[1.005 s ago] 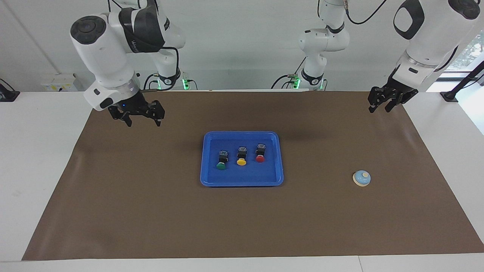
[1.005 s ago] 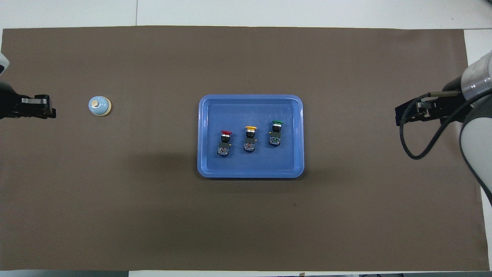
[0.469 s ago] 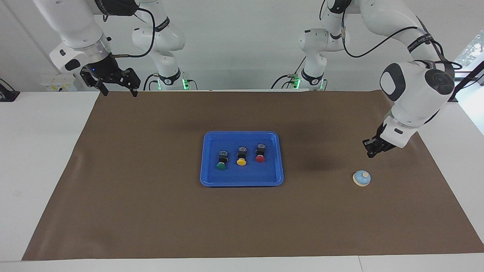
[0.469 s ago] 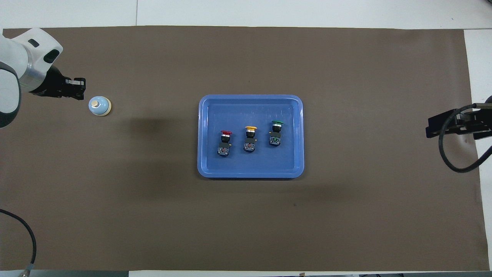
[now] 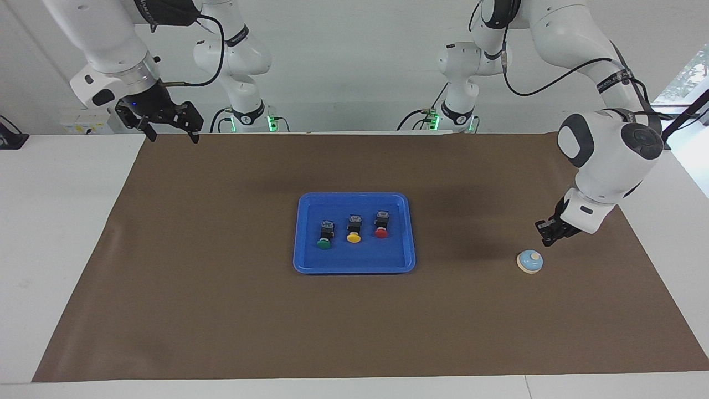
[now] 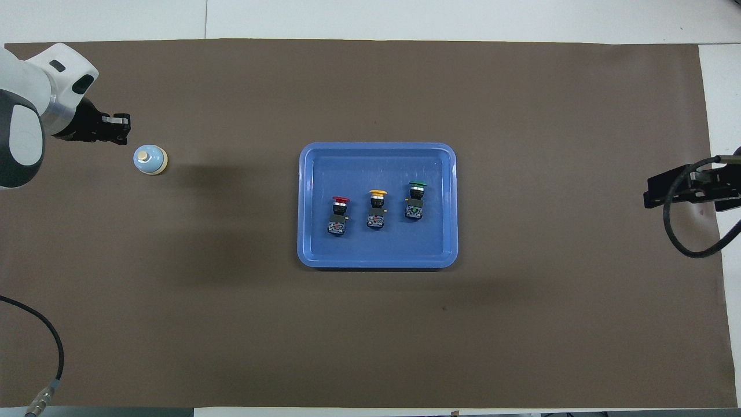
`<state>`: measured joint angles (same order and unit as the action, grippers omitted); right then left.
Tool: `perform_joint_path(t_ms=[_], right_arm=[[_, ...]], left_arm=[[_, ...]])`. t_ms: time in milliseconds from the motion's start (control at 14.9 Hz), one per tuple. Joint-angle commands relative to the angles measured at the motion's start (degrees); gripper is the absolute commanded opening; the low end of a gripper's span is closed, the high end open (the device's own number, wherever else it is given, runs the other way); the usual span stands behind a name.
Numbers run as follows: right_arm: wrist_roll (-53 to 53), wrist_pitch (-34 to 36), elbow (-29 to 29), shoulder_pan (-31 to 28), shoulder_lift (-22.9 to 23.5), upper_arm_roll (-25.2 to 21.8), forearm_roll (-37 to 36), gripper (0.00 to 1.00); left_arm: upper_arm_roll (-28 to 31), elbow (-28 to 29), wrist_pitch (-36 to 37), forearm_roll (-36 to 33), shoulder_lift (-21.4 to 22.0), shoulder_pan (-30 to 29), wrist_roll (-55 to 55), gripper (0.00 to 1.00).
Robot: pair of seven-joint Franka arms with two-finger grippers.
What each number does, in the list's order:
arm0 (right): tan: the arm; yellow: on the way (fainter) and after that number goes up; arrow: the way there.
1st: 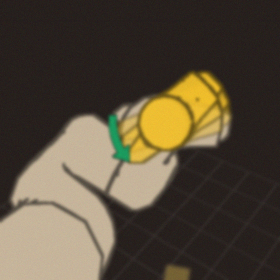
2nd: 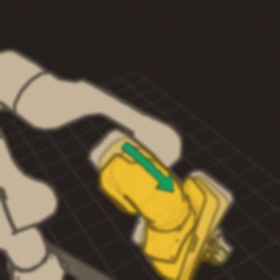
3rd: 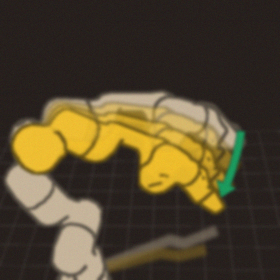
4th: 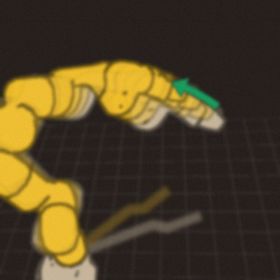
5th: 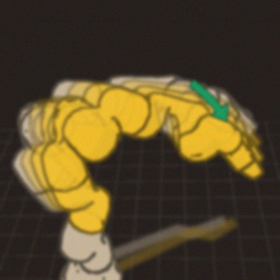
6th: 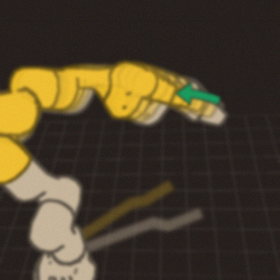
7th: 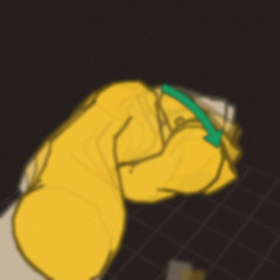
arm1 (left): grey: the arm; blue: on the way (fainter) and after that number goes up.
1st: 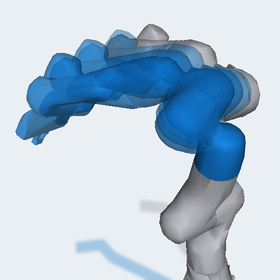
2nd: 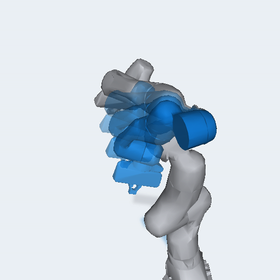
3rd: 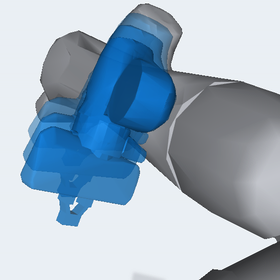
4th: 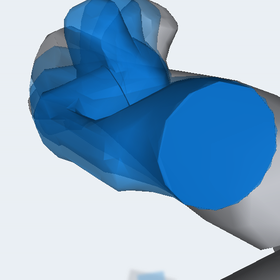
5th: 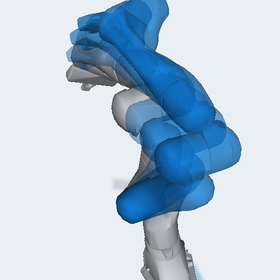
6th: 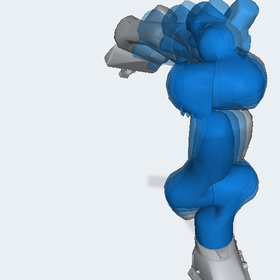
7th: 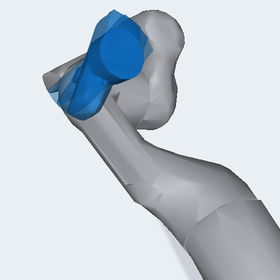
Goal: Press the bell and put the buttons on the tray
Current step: 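Move the left gripper over the bell and press it, then lift the left gripper off the bell and draw back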
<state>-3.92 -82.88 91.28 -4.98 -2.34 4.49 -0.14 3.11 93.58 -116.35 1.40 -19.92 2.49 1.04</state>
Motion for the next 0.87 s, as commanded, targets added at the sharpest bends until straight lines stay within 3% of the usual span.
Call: perform_joint_path(t_ms=[0,804], right_arm=[[1.2,-0.7,0.9,-1.5,-0.7,1.3,-0.4,1.00],[1.1,-0.3,0.9,-1.2,-0.8,1.0,-0.5,1.00]], left_arm=[[0.0,3.8,-5.2,0.1,0.0,-0.6,-1.0,0.00],[0.0,4.5,-12.3,0.1,-5.0,-1.6,-1.6,0.00]])
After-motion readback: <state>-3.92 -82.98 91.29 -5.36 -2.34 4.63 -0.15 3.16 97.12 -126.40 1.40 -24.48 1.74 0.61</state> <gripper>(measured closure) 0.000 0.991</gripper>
